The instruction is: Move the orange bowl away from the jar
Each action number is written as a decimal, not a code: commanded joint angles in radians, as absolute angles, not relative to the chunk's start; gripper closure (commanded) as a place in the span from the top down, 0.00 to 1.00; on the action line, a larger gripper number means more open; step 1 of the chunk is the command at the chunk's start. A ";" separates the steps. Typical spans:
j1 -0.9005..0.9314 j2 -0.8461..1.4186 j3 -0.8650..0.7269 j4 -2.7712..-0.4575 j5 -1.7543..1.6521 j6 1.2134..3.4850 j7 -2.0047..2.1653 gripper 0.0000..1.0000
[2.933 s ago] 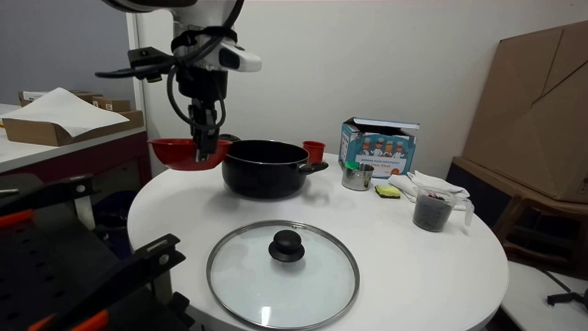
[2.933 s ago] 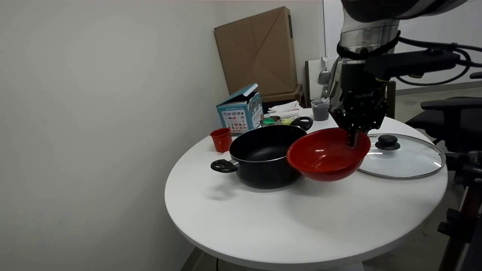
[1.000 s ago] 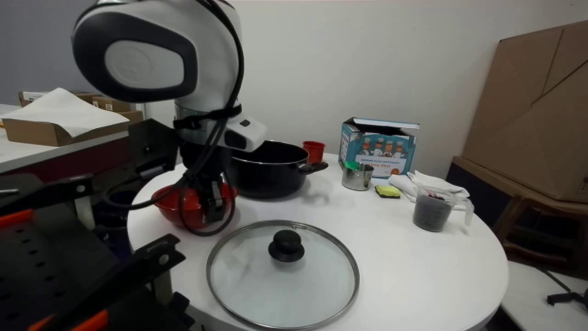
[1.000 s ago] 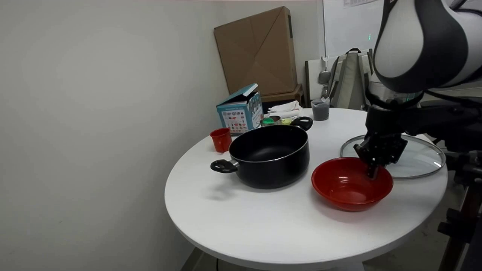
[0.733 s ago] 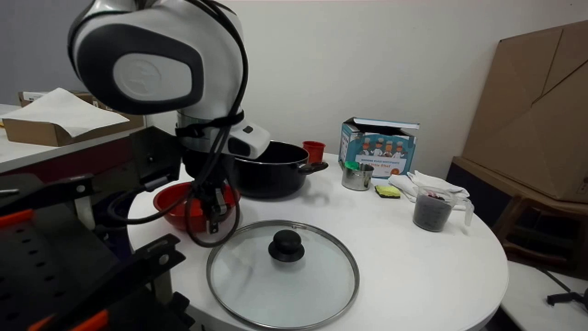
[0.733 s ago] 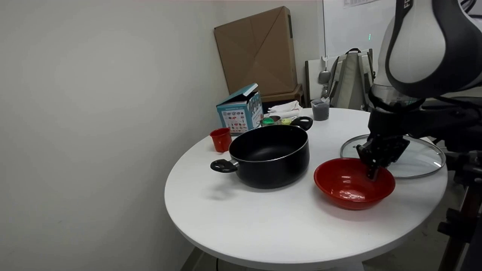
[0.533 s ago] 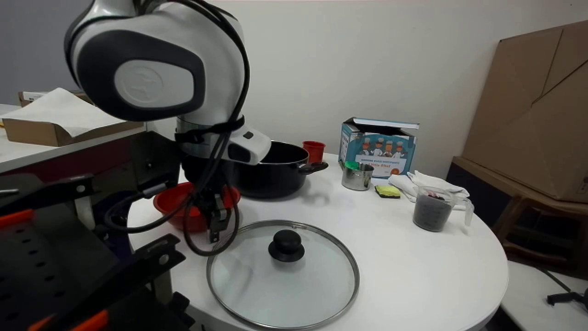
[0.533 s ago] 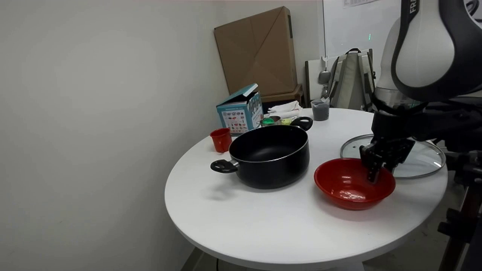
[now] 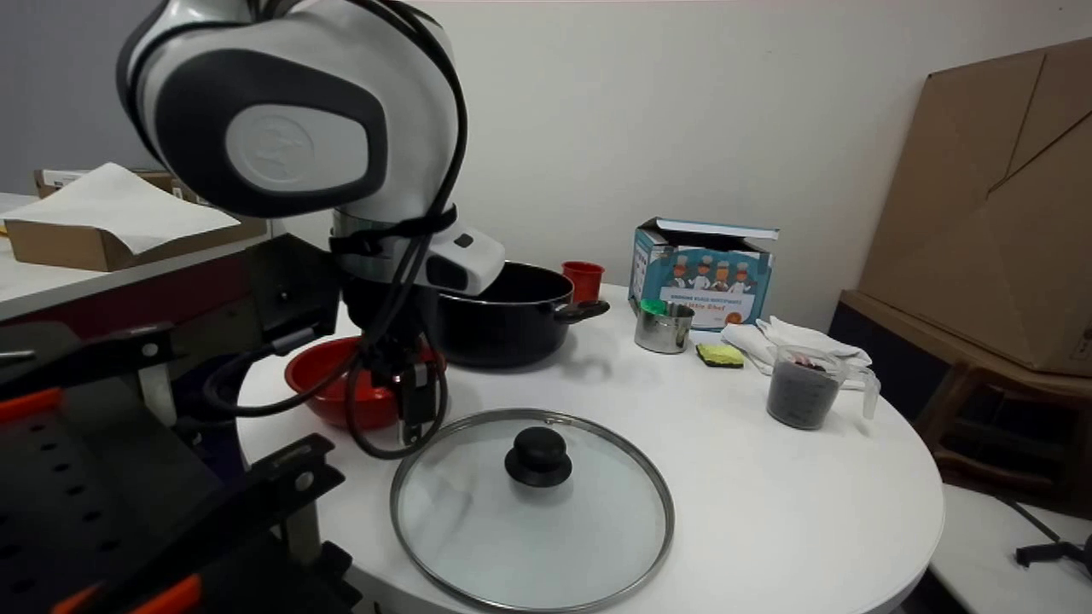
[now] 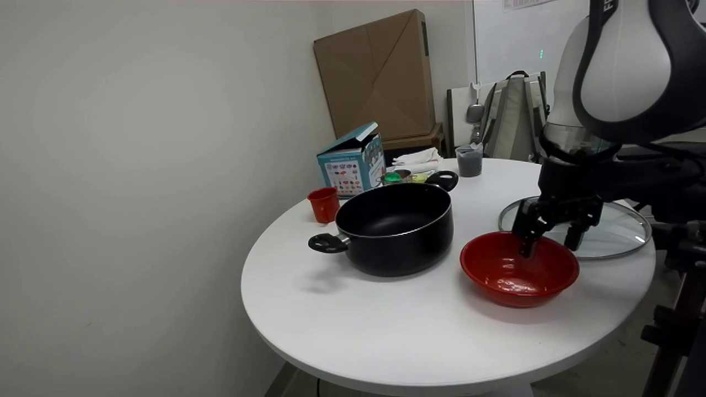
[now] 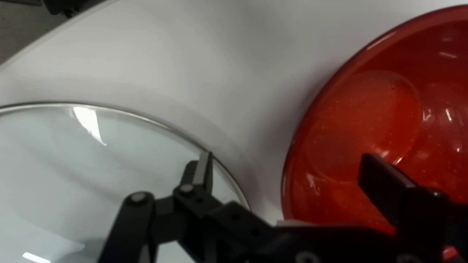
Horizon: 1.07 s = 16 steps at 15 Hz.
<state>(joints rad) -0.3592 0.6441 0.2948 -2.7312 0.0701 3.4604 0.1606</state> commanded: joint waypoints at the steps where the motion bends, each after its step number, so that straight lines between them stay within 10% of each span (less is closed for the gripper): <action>1: -0.354 0.571 0.304 -2.747 0.045 3.429 0.225 1.00; 16: -0.335 0.150 0.462 -2.583 0.318 2.815 0.219 1.00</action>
